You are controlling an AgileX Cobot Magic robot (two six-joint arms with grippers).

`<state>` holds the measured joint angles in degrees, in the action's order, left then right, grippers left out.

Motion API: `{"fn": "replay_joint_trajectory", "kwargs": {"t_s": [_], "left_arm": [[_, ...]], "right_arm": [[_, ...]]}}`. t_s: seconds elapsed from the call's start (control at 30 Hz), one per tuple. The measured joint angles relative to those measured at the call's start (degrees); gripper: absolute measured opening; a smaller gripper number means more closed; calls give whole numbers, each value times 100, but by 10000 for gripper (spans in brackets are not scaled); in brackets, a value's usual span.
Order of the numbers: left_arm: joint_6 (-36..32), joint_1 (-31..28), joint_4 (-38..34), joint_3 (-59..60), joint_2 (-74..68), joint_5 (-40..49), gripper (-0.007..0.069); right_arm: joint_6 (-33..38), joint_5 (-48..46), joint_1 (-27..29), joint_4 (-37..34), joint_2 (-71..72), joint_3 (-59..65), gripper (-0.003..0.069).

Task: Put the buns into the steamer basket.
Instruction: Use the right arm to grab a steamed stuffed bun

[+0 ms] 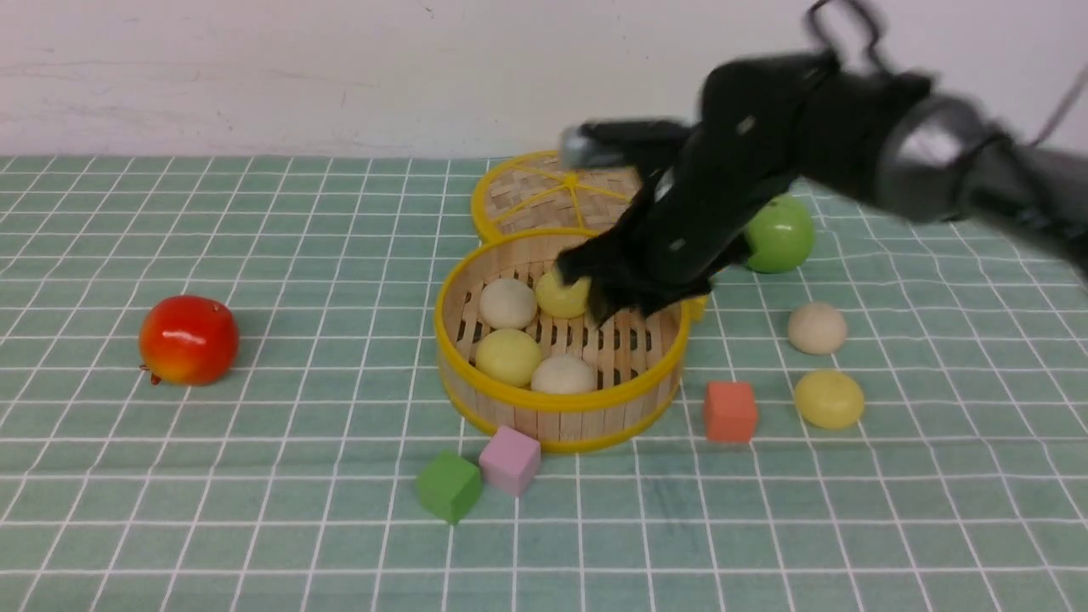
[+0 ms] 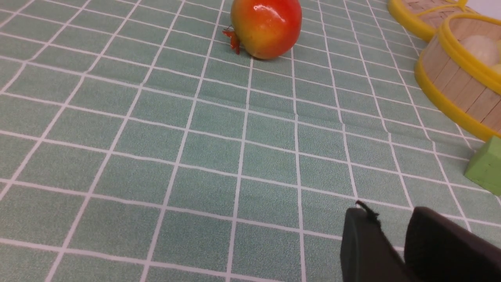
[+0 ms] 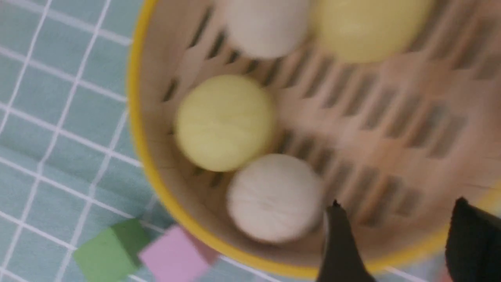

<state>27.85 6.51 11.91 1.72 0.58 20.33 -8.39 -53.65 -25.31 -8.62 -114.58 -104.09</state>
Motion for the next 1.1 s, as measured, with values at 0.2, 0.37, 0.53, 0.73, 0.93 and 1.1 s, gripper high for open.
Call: {"fn": "replay_joint_trajectory", "kwargs": {"t_s": [0.2, 0.37, 0.53, 0.73, 0.93, 1.1], "left_arm": [[0, 0, 7, 0, 0, 0, 164], [0, 0, 7, 0, 0, 0, 164], [0, 0, 7, 0, 0, 0, 164], [0, 0, 7, 0, 0, 0, 164], [0, 0, 7, 0, 0, 0, 164], [0, 0, 7, 0, 0, 0, 165]], "right_arm": [[-330, -1030, 834, 678, 604, -7, 358], [-708, -1134, 1435, 962, 703, 539, 266], [-891, -547, 1539, 745, 698, 1311, 188], [-891, 376, 1486, 643, 686, 1742, 202], [-909, 645, 1491, 636, 393, 1807, 267], [-909, 664, 1491, 716, 242, 1807, 272]]}}
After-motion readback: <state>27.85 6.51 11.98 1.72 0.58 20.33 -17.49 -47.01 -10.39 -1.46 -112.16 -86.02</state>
